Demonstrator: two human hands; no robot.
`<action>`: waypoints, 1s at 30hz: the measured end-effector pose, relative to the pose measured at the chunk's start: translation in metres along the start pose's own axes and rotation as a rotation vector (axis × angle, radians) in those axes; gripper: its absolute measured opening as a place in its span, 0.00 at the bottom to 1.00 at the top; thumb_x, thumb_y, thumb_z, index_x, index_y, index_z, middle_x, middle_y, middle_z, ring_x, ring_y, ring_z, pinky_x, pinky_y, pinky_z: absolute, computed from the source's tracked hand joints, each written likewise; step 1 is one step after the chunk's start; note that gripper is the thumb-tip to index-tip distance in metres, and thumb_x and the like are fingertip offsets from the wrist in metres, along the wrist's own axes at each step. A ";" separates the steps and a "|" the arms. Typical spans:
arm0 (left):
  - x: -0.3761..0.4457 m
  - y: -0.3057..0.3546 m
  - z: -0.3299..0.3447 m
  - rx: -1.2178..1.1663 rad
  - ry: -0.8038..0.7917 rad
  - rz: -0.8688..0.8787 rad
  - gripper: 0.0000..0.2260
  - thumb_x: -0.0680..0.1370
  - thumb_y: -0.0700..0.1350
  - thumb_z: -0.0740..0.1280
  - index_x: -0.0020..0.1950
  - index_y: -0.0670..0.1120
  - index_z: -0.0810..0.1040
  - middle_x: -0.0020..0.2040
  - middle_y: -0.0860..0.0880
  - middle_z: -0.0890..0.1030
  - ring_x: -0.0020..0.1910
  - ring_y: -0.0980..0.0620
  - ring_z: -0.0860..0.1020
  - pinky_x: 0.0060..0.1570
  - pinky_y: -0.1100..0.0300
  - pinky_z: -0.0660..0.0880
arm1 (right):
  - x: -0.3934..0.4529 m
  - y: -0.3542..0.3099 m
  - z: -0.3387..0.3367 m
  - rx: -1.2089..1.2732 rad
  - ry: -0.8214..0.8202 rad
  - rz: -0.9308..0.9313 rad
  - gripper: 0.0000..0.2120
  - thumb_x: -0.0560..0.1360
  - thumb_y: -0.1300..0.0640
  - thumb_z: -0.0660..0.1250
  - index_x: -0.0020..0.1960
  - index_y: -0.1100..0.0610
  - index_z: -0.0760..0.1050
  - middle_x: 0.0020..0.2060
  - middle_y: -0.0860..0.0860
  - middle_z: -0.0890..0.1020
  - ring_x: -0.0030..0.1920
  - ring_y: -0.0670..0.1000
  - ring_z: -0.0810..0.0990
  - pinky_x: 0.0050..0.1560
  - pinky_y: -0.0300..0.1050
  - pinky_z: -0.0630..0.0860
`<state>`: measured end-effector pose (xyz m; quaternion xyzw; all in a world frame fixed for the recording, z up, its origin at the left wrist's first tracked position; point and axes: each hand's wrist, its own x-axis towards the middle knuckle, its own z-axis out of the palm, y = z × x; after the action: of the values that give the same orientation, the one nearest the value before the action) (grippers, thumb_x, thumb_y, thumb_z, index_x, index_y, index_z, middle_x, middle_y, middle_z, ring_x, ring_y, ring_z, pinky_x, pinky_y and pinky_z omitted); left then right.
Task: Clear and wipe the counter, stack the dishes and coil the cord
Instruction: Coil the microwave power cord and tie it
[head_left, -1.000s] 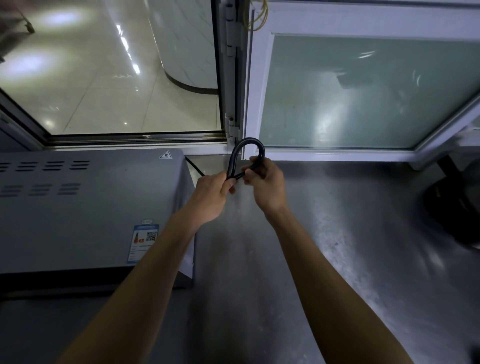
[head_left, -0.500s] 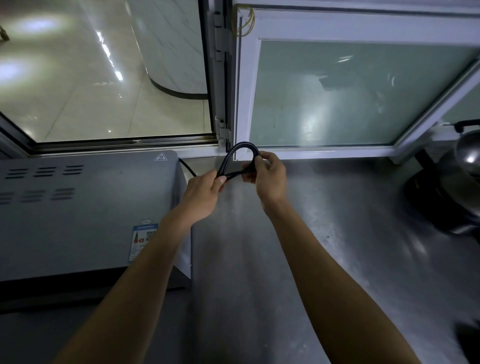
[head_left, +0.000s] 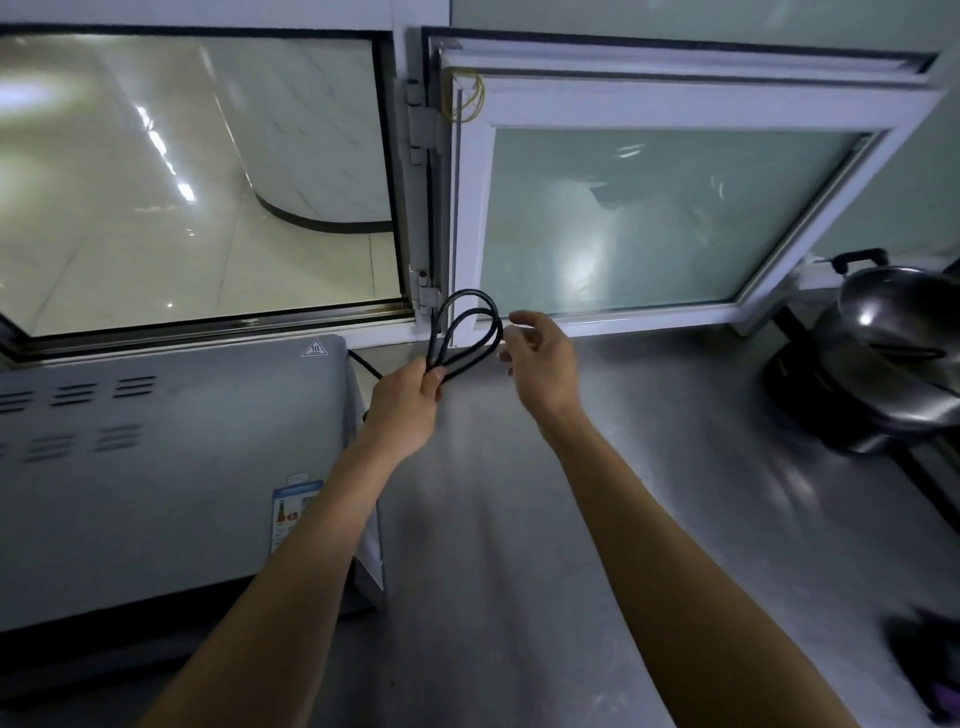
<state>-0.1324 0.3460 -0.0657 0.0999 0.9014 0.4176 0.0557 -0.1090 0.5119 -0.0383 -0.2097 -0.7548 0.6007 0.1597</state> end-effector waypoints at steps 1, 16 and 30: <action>0.001 0.003 0.000 0.002 0.000 0.003 0.14 0.85 0.49 0.58 0.47 0.41 0.76 0.43 0.41 0.81 0.43 0.40 0.78 0.46 0.47 0.74 | 0.002 -0.003 -0.003 -0.009 -0.006 -0.012 0.10 0.79 0.55 0.63 0.59 0.52 0.78 0.43 0.50 0.84 0.40 0.47 0.83 0.48 0.52 0.81; 0.004 0.011 -0.016 -0.085 -0.046 -0.030 0.16 0.84 0.48 0.59 0.44 0.42 0.80 0.36 0.53 0.79 0.36 0.52 0.76 0.38 0.65 0.69 | 0.031 -0.027 0.002 -0.070 -0.129 -0.171 0.07 0.76 0.61 0.68 0.50 0.56 0.84 0.35 0.50 0.84 0.34 0.47 0.78 0.46 0.53 0.82; 0.009 -0.001 -0.015 0.033 -0.177 -0.052 0.16 0.85 0.51 0.57 0.45 0.46 0.80 0.44 0.46 0.83 0.45 0.42 0.80 0.51 0.45 0.76 | 0.028 -0.011 -0.008 -0.031 -0.170 -0.115 0.14 0.77 0.65 0.62 0.48 0.53 0.84 0.38 0.49 0.85 0.36 0.47 0.79 0.48 0.51 0.83</action>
<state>-0.1437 0.3361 -0.0569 0.1141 0.9020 0.3905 0.1442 -0.1305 0.5312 -0.0259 -0.1168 -0.7856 0.5944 0.1261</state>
